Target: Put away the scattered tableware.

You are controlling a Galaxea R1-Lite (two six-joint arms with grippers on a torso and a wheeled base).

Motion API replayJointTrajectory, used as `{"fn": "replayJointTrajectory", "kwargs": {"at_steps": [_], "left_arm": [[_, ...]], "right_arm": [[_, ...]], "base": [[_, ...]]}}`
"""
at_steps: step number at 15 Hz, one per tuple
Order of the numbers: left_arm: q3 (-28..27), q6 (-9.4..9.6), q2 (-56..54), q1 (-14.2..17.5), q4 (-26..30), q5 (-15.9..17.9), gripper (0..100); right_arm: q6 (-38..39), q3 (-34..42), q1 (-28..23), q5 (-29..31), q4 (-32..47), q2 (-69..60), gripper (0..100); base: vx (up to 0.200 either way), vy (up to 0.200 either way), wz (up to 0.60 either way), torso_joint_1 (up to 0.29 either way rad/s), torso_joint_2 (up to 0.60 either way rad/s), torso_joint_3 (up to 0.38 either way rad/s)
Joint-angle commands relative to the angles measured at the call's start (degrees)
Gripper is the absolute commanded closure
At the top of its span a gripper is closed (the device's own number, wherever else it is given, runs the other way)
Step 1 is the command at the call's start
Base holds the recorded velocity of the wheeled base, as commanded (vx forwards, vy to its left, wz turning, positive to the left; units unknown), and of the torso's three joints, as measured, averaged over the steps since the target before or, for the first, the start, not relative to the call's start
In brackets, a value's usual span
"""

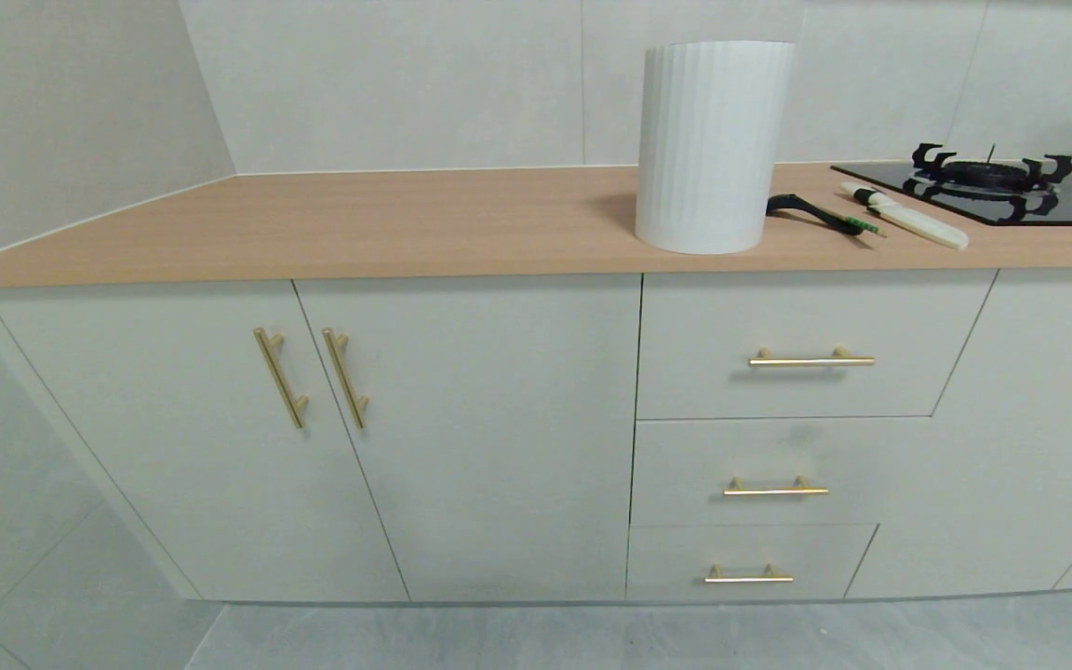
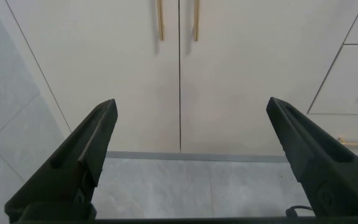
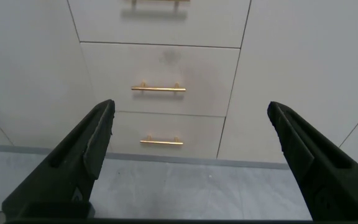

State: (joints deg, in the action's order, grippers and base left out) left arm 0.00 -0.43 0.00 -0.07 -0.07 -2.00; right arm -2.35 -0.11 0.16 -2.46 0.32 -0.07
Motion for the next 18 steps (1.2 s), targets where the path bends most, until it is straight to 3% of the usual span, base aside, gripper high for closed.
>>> {"fn": "replayJointTrajectory", "kwargs": {"at_steps": [1,2,3,9,13,18], "left_arm": [[0.0,-0.01,0.09,-0.01,-0.01,-0.02,0],[0.0,-0.01,0.09,-0.01,-0.01,-0.02,0],[0.0,-0.01,0.09,-0.01,-0.01,-0.02,0],[0.0,-0.01,0.09,-0.01,-0.01,-0.02,0],[0.0,-0.01,0.09,-0.01,-0.01,-0.02,0],[0.0,-0.01,0.09,-0.01,-0.01,-0.02,0]], "right_arm": [[-0.02,-1.12,0.02,-0.53,-0.49,0.07,0],[2.26,-7.19,0.37,-5.36,-0.49,1.39,0],[3.06,-8.42,0.46,-7.82,0.3,3.5,0],[1.47,-11.49,1.69,-8.61,0.12,25.74,0],[1.47,-16.41,8.28,-8.52,-0.49,47.09,0],[1.21,-25.11,8.98,-8.44,-11.83,74.43,0]], "base": [[0.0,0.0,0.0,0.0,0.0,0.0],[0.0,0.0,0.0,0.0,0.0,0.0],[0.0,0.0,0.0,0.0,0.0,0.0],[0.0,0.0,0.0,0.0,0.0,0.0],[0.0,0.0,0.0,0.0,0.0,0.0],[0.0,0.0,0.0,0.0,0.0,0.0]]}}
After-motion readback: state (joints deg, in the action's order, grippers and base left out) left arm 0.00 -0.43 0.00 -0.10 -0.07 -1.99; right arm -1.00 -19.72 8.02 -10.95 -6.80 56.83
